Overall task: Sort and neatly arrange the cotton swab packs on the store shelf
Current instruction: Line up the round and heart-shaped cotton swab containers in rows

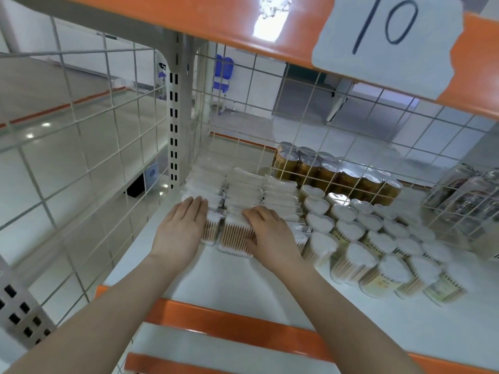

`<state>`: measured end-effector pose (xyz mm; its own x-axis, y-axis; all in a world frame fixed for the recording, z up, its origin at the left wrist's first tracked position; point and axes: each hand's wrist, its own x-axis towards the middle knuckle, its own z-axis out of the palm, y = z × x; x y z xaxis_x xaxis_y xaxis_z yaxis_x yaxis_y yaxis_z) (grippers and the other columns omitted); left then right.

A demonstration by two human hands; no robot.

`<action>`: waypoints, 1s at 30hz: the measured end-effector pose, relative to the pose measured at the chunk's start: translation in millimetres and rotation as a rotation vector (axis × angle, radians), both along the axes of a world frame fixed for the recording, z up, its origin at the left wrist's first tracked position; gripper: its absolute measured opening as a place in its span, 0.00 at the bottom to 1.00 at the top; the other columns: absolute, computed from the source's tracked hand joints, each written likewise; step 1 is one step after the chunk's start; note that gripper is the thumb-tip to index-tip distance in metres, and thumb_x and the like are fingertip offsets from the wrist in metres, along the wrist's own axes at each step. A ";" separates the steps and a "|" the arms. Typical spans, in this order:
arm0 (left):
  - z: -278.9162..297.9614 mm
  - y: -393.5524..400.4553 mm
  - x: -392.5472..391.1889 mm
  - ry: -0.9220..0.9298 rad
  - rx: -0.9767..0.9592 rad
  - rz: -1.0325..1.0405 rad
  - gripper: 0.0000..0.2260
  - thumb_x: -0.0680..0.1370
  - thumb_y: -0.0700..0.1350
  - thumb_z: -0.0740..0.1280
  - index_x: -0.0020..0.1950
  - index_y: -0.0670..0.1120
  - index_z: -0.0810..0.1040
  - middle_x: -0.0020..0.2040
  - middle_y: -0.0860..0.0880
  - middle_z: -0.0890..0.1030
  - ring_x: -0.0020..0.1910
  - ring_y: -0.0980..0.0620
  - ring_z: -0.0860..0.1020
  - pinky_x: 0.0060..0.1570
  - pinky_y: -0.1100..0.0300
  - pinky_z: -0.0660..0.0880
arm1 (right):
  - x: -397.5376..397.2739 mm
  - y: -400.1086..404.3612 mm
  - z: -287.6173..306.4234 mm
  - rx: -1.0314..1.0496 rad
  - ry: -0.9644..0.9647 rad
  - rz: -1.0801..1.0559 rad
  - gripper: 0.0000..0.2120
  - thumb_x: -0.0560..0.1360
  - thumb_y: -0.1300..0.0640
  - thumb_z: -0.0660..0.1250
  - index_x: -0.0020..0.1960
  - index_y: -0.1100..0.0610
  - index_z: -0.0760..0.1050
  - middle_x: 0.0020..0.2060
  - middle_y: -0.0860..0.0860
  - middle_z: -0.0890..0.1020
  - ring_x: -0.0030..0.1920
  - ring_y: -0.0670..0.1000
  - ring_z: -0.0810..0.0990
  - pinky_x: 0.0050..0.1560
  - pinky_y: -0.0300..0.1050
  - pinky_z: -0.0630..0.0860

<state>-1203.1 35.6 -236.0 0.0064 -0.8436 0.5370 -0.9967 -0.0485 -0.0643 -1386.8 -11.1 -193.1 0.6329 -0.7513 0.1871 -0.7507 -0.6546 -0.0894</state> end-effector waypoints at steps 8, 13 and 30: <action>11.8 11.2 -8.3 0.068 0.058 0.007 0.34 0.62 0.34 0.73 0.68 0.39 0.70 0.66 0.36 0.71 0.65 0.35 0.70 0.64 0.44 0.66 | -8.9 6.5 10.8 0.005 -0.109 -0.055 0.28 0.75 0.58 0.64 0.72 0.53 0.60 0.70 0.51 0.64 0.69 0.52 0.60 0.68 0.44 0.57; 23.9 19.1 -23.4 0.031 -0.056 -0.093 0.31 0.54 0.36 0.78 0.57 0.37 0.79 0.54 0.36 0.79 0.53 0.34 0.78 0.50 0.41 0.75 | -27.2 15.3 15.9 -0.023 -0.200 -0.069 0.24 0.74 0.59 0.64 0.69 0.55 0.67 0.66 0.53 0.71 0.66 0.54 0.67 0.66 0.47 0.62; 6.6 41.9 -13.7 0.127 0.094 0.004 0.20 0.55 0.35 0.80 0.44 0.37 0.79 0.43 0.37 0.80 0.41 0.35 0.79 0.29 0.49 0.77 | -58.7 52.6 3.6 -0.059 -0.248 -0.153 0.22 0.70 0.65 0.65 0.64 0.57 0.74 0.57 0.55 0.78 0.58 0.57 0.74 0.56 0.47 0.69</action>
<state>-1216.8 77.5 -229.4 0.0729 -0.8897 0.4507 -0.9969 -0.0522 0.0581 -1445.5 41.5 -189.5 0.4427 -0.8178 0.3678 -0.8009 -0.5451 -0.2479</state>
